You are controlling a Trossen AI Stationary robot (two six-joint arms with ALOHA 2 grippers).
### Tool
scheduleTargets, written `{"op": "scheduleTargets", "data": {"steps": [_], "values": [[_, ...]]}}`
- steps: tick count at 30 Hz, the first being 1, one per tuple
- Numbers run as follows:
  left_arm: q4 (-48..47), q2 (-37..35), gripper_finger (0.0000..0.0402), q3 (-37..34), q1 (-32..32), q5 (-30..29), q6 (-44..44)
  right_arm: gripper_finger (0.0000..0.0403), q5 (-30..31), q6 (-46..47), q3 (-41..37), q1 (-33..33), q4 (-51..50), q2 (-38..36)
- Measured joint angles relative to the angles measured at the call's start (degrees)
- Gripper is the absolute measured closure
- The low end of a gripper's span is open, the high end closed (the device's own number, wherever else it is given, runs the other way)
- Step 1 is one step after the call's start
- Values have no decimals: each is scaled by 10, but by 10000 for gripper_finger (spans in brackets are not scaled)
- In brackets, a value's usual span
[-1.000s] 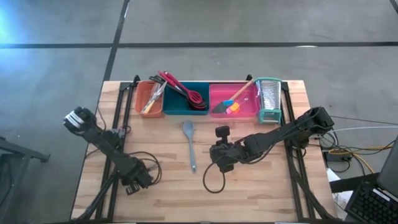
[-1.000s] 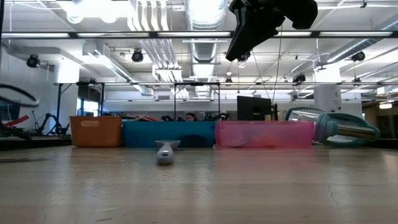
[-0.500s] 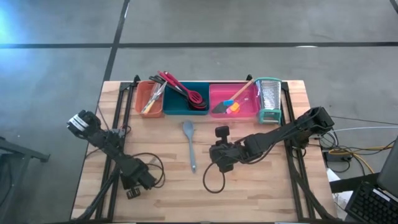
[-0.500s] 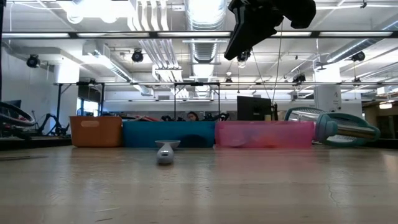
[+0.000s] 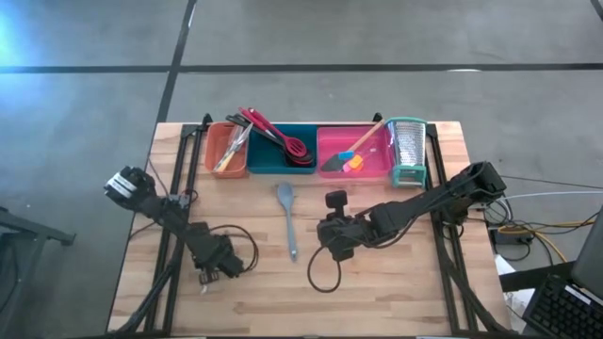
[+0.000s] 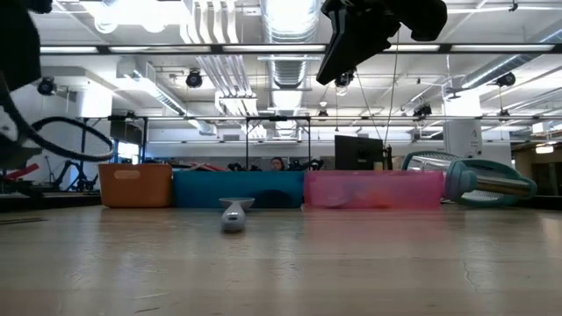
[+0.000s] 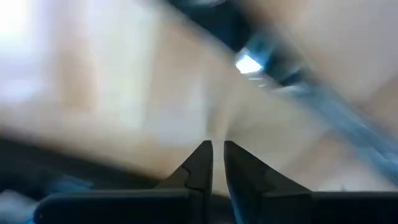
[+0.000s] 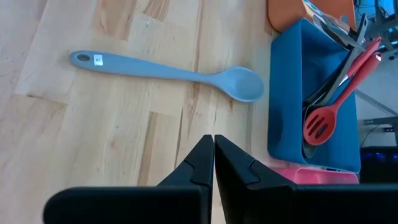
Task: Pick & Place Kitchen Items
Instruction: Put the silver knife into the orange bin
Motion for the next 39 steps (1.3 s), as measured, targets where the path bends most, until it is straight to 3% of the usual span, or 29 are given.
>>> {"op": "scheduleTargets", "data": {"steps": [3, 8, 14, 21, 26, 33, 39], "values": [[-5, -16, 368, 22, 1, -49, -20, 394, 0, 2, 0, 0, 0, 0], [12, -28, 369, 57, 2, -80, -28, 394, 0, 0, 0, 0, 0, 0], [10, -33, 308, 78, 11, -131, -21, 394, 0, -2, 0, 0, 0, 0], [18, -33, 212, 48, 11, -100, -72, 394, 0, -2, -1, 0, 0, 0], [39, -33, 171, 22, 11, -75, -111, 394, 0, -6, -1, 0, 0, 0], [136, -37, 168, -25, 12, -54, -173, 394, 0, -2, -2, 0, 0, 0], [141, -36, 181, -50, 9, -36, -226, 394, 0, -2, -4, 0, 0, 0]]}}
